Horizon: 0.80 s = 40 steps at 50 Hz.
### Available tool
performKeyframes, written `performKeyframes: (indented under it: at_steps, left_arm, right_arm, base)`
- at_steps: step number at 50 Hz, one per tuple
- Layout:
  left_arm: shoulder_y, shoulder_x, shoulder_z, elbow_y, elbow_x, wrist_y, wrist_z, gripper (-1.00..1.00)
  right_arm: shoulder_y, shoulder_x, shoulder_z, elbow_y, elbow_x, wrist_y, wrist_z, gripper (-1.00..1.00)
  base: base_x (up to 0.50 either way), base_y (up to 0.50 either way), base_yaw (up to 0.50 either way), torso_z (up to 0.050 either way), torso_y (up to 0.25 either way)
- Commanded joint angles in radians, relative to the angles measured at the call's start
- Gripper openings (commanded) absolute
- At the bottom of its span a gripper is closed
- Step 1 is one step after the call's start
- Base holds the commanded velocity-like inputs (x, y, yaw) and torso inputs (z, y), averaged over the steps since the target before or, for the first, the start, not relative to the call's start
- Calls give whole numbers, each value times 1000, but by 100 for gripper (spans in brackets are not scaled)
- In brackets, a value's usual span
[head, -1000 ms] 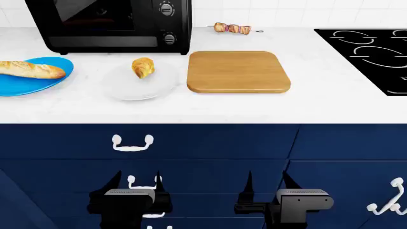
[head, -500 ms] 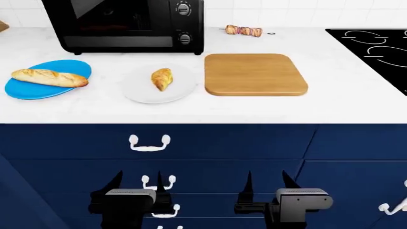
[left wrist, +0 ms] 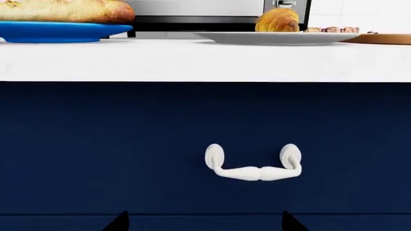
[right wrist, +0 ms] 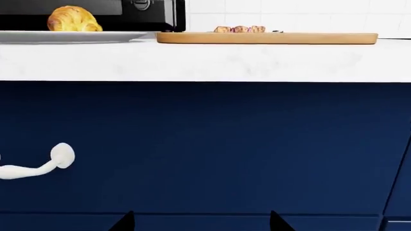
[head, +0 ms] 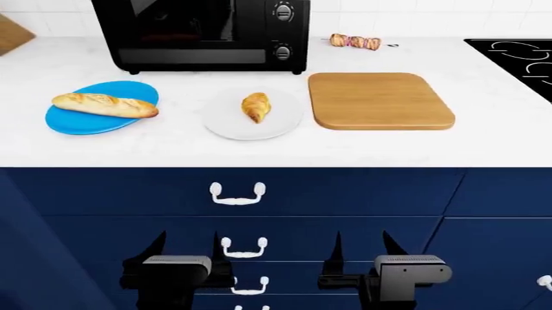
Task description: From the different types of pastries on the counter, select a croissant and place it on the cutting board. Then retrieve a jar of jam from the cabinet and place it alongside the croissant on the cutting board.
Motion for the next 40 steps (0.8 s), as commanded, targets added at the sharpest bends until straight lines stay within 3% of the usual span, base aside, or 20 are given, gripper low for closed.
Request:
performKeyframes:
  at_steps: [1,30,35,40]
  left_arm:
    - [2,-14,16,3,-14,2,-16,100]
    - [-2,-43,44,13,-49,-6,-41,100]
    - [-7,-49,38,56,-76,-83,-53,100]
    - [0,-65,43,214,-137,-218,-50,100]
  right_arm:
    - [0,14,-17,-1,11,-2,15,100]
    - [9,39,-53,-2,36,15,44,100]
    - [12,48,-56,-41,43,65,52,100]
    - [6,66,-50,-203,94,211,58,100]
  base:
    - [0,258,0,0,0]
    - [0,343,0,0,0]
    - [0,0,0,0,0]
    - [0,0,0,0,0]
